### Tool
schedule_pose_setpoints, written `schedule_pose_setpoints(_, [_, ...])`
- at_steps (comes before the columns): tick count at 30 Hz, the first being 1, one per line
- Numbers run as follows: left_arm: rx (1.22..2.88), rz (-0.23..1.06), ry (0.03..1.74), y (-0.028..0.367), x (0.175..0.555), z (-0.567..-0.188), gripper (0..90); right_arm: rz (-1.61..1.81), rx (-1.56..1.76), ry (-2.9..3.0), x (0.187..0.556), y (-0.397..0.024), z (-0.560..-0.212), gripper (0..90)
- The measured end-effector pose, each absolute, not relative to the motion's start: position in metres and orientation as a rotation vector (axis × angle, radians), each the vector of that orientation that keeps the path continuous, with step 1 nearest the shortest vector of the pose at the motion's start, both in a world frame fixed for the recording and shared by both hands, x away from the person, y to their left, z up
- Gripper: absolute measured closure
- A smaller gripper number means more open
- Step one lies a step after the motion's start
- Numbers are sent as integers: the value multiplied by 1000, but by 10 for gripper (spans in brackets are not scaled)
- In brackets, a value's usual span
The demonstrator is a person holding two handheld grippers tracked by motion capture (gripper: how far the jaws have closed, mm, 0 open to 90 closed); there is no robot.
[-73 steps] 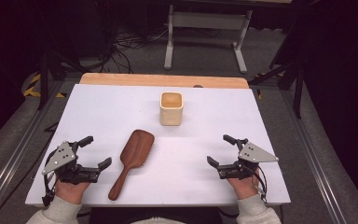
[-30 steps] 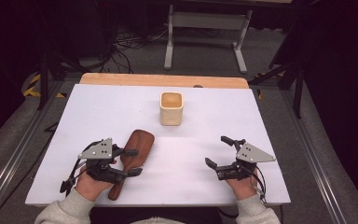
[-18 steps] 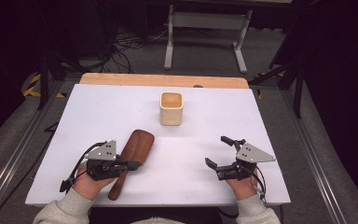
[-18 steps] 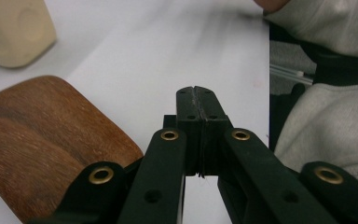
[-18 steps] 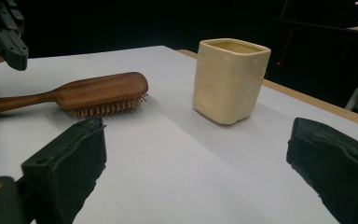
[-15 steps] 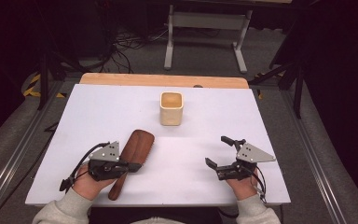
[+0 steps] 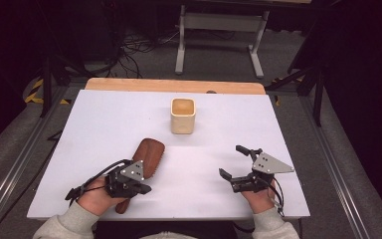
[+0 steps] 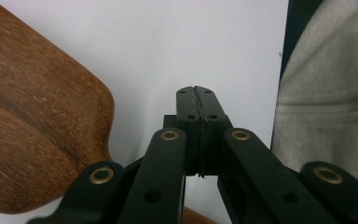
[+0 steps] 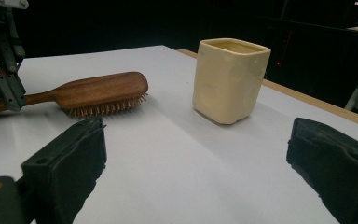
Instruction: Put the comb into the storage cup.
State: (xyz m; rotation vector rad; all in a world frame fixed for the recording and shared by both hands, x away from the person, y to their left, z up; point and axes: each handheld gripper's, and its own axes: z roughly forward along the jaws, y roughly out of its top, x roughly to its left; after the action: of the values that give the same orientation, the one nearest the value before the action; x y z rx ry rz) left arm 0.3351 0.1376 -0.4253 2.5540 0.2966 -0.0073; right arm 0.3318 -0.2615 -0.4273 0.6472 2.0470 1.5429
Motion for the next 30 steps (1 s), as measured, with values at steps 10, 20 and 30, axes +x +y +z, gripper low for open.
schedule_pose_setpoints(10, [2660,-66,291,135,338,-432,900,1543,647,2048,332,-261,-428,51])
schedule_pose_setpoints(20, [2700,-81,329,136,340,-437,899,1541,646,2049,332,-261,-428,51])
schedule_pose_setpoints(30, [2755,-40,359,138,342,-441,900,1537,644,2050,332,-262,-428,52])
